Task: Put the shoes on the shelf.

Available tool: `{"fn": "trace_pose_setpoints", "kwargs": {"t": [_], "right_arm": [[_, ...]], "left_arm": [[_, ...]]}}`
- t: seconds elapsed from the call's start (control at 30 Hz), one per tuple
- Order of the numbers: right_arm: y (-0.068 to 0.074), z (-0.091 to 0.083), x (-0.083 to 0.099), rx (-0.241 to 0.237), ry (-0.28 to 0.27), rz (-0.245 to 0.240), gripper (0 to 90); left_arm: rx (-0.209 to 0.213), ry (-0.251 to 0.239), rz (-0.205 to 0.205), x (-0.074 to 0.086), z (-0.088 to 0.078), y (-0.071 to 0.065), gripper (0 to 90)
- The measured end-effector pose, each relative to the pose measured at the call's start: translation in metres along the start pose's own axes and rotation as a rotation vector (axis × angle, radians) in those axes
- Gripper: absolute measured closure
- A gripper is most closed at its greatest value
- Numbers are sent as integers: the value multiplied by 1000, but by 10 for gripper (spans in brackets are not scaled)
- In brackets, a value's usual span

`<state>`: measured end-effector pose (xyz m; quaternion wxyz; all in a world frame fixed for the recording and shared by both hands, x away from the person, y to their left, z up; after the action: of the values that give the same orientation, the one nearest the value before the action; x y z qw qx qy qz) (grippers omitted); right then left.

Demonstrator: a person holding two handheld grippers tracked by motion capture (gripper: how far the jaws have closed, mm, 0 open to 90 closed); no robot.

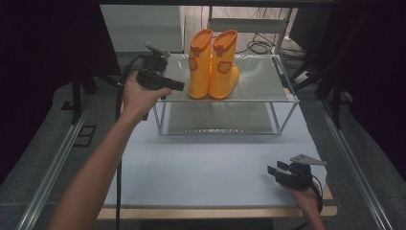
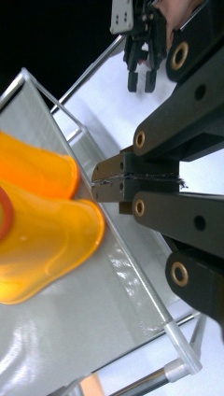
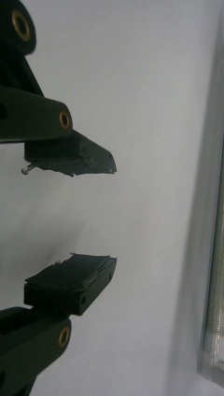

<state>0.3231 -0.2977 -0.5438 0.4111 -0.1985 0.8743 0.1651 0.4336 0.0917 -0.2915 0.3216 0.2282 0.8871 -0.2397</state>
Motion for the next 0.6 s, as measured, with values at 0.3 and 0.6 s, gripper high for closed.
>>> {"fn": "trace_pose_setpoints", "kwargs": {"t": [0.3, 0.6], "right_arm": [[-1, 2, 2, 0, 7, -1, 475], [-4, 4, 4, 7, 6, 11, 476]], "left_arm": [[-50, 10, -44, 2, 29, 22, 899], [-81, 3, -83, -3, 67, 35, 899]]}}
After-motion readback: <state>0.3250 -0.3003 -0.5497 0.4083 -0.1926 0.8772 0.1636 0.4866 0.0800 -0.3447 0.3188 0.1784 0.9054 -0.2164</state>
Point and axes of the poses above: each handheld gripper's, and its own axes: z roughly forward along the jaws, x roughly out of its underside, y roughly to its left, the point moved 6 cm from there along z, roughly forward along the jaws, and after that the axes turned 2 degrees about -z, right-handed, at the moved point
